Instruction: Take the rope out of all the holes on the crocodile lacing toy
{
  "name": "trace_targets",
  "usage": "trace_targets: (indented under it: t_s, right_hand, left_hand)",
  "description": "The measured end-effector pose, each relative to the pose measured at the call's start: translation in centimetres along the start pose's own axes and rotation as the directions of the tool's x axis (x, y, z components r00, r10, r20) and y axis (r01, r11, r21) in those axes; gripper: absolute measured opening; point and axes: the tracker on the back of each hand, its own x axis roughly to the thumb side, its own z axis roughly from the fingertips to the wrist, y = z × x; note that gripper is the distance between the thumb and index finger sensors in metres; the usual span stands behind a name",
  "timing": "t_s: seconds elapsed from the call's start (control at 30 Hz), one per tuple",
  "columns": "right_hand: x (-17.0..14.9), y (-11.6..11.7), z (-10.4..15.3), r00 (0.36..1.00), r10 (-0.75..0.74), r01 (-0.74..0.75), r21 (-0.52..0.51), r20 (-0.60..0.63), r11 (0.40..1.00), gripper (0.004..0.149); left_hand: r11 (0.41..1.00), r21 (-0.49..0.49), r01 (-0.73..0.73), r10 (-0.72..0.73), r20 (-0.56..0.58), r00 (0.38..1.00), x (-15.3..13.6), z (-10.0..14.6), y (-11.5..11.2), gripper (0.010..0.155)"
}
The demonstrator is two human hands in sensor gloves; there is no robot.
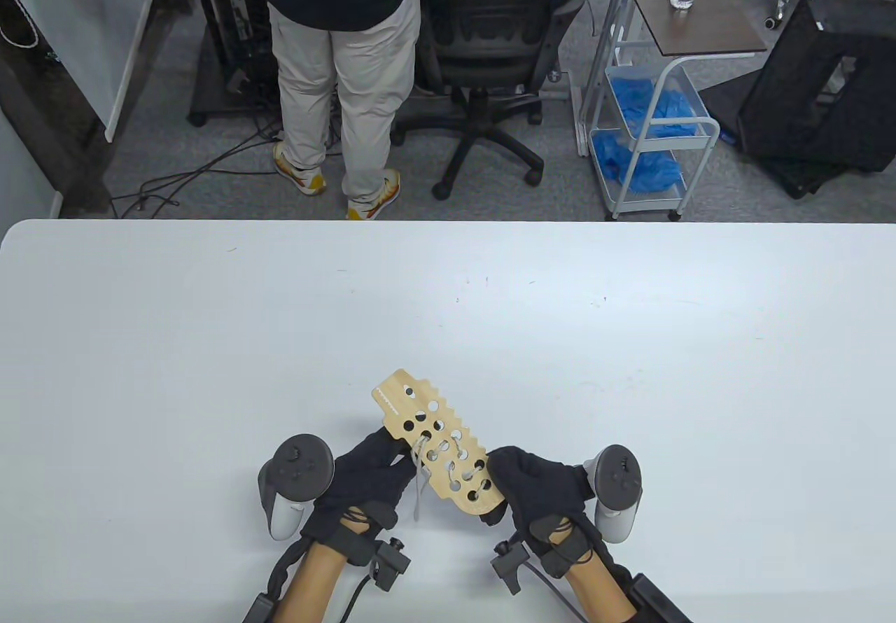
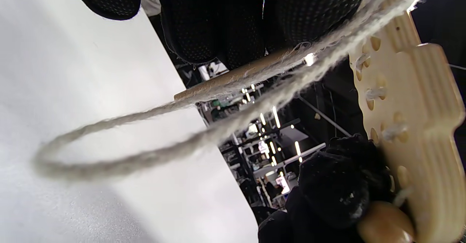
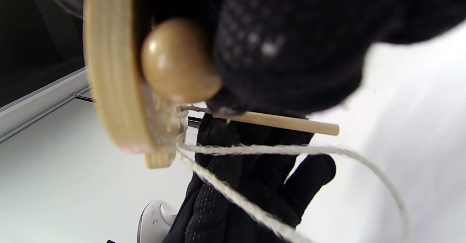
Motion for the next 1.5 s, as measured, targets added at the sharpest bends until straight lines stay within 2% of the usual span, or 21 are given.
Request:
trace_targets:
  t_s: [0.5,1.5]
  right_hand:
    - [-0.04,0.01,-0.01,1.0,-0.001,0.001,0.004,0.001,1.0,0.049]
    - [-0.19,-0.47,0.0,1.0,0.01,-0.01,-0.026,-0.012,1.0,0.05]
  left_hand:
    - [0.998,-0.063,0.017,-0.015,0.024,1.0,0.26,-0.13,-0.4,0.051]
    - [0.998,-0.037,0.052,-0.052,0.003,0.999,0.4,0.0,-0.21,0.046]
